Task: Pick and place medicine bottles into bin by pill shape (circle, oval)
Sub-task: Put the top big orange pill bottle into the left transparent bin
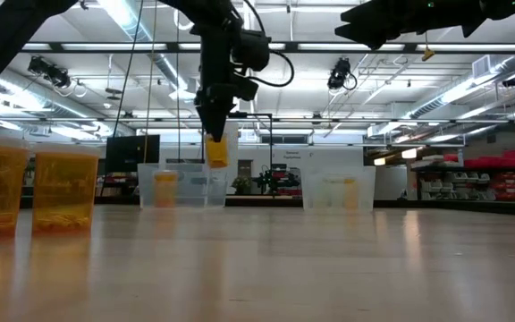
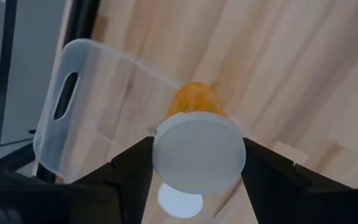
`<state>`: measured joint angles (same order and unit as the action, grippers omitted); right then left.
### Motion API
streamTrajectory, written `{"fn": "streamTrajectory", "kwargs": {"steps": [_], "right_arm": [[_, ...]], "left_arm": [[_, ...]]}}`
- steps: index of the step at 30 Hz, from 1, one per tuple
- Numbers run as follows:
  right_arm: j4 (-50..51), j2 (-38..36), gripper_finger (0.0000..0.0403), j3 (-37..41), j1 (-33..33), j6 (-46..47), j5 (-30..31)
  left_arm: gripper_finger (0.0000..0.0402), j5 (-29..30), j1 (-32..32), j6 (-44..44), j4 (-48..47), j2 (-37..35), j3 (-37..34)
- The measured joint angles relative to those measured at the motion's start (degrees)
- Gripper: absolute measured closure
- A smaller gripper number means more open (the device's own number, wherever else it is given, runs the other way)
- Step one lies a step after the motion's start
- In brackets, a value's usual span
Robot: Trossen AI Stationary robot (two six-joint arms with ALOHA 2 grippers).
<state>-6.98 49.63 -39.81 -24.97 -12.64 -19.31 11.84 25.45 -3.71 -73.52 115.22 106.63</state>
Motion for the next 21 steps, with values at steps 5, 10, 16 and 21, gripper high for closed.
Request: {"fn": "streamTrajectory", "kwargs": {"steps": [5,10,16,21], "right_arm": [[0.0,0.0,0.0098,0.0,0.0,0.0,0.0],[0.0,0.0,0.0098,0.0,0.0,0.0,0.0],[0.0,0.0,0.0098,0.0,0.0,-0.5,0.0],[0.0,0.0,0.0098,0.0,0.0,-0.5,0.0]], "left_arm": [[0.0173,0.4,2.7,0.3,0.3,0.0,0.0],[0.0179,0.9,5.3,0.5,1.2,0.0,0.0],[0.0174,0.9,7.9,1.8,2.9,0.0,0.0],[0.0174,0.9,9.2,2.8,3.1,0.0,-0.2]]}}
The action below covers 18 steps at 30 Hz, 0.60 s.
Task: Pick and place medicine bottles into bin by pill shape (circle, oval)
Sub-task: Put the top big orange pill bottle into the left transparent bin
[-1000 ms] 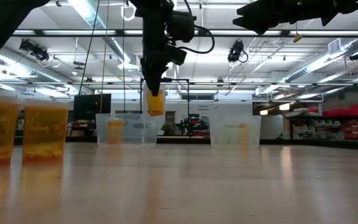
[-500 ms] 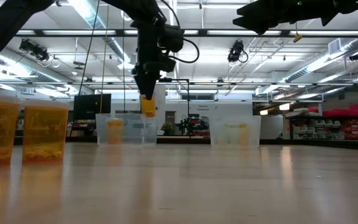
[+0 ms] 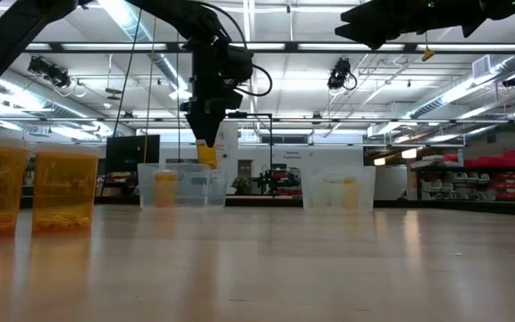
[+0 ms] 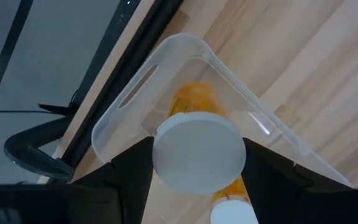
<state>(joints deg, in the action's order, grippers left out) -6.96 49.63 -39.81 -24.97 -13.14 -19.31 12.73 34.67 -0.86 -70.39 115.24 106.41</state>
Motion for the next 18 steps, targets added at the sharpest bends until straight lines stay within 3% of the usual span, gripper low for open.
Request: {"fn": "streamTrajectory", "kwargs": {"steps": [10,18], "right_arm": [[0.0,0.0,0.0098,0.0,0.0,0.0,0.0],[0.0,0.0,0.0098,0.0,0.0,0.0,0.0]], "left_arm": [[0.0172,0.0,0.5,2.1,0.1,0.4,0.0],[0.0178,-0.1,0.5,0.3,-0.3,4.6,0.0]]}}
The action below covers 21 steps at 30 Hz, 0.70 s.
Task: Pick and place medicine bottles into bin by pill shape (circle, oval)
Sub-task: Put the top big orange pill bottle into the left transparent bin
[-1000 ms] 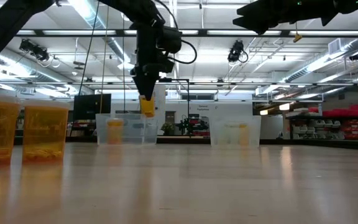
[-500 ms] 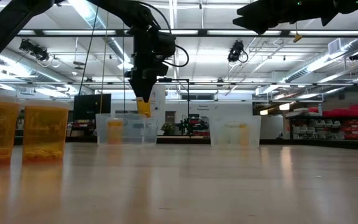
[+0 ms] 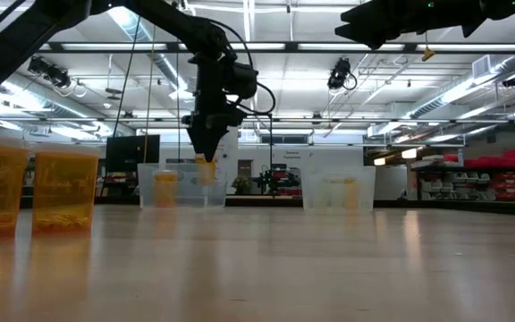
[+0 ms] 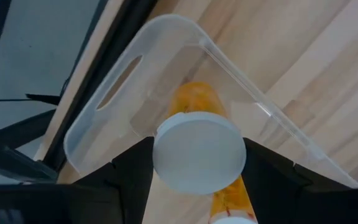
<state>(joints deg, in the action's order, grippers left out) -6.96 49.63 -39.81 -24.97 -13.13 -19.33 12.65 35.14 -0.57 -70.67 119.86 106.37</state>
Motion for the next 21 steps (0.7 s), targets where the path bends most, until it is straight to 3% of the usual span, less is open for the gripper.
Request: {"fn": "streamTrajectory", "kwargs": {"steps": [21], "right_arm": [[0.0,0.0,0.0098,0.0,0.0,0.0,0.0]], "left_arm": [[0.0172,-0.9,0.0,0.9,1.7,4.2,0.0]]}}
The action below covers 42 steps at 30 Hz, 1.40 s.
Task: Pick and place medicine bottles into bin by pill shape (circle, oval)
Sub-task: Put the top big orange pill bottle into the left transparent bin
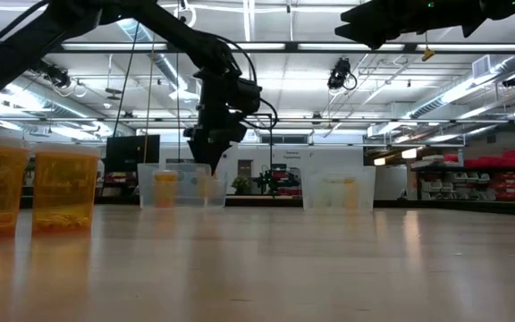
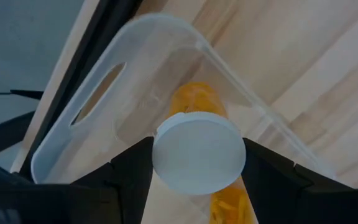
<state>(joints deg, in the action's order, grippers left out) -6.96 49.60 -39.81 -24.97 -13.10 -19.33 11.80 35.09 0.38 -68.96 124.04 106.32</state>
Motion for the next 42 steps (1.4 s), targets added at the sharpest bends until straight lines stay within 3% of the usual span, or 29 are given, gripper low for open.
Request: {"fn": "streamTrajectory", "kwargs": {"steps": [8,34,42], "right_arm": [[0.0,0.0,0.0098,0.0,0.0,0.0,0.0],[0.0,0.0,0.0098,0.0,0.0,0.0,0.0],[0.0,0.0,0.0098,0.0,0.0,0.0,0.0]], "left_arm": [[0.0173,-0.5,0.0,-0.2,0.8,0.6,0.0],[0.0113,-0.7,-0.2,-1.1,0.3,0.9,0.0],[0.011,-0.7,-0.2,-1.1,-3.4,0.9,3.6]]}}
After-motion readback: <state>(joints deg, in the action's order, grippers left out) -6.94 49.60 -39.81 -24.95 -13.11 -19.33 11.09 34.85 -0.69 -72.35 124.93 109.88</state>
